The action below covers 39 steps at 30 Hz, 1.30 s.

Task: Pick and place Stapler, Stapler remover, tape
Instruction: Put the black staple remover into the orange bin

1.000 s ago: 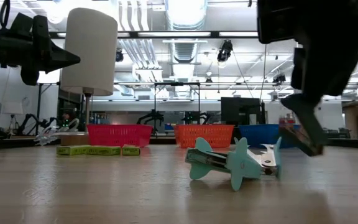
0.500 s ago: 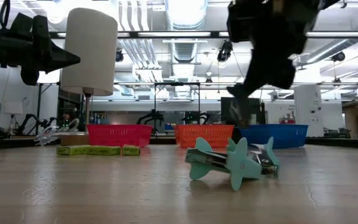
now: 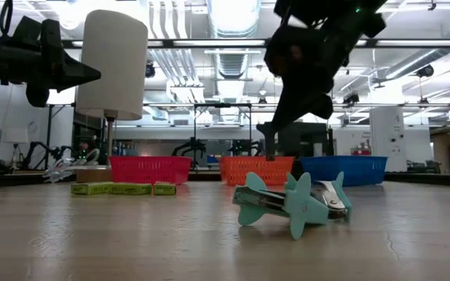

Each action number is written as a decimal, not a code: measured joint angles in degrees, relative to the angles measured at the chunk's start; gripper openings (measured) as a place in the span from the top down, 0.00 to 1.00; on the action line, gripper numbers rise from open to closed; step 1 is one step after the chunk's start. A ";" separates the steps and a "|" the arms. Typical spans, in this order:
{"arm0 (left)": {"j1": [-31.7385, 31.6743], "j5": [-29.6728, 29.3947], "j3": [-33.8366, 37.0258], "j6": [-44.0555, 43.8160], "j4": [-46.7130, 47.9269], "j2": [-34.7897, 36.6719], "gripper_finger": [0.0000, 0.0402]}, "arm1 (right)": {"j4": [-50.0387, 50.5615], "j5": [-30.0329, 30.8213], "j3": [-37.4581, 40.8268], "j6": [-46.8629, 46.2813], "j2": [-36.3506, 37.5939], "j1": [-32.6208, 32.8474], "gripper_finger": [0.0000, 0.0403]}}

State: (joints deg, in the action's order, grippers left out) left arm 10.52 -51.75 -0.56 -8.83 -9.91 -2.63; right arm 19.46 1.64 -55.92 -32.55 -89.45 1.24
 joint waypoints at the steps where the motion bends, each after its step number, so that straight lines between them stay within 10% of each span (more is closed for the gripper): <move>1: 0.00 0.00 0.00 -0.01 0.00 0.02 0.94 | 0.01 -0.01 0.00 0.47 0.00 -1.11 0.98; 39: 0.00 0.00 -0.01 0.00 0.09 0.01 0.94 | -0.77 0.05 -2.89 10.04 -1.44 -24.24 0.98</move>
State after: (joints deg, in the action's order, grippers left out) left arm 10.52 -51.75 -0.57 -8.83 -9.82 -2.62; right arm 18.69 1.69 -58.81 -22.51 -90.89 -23.00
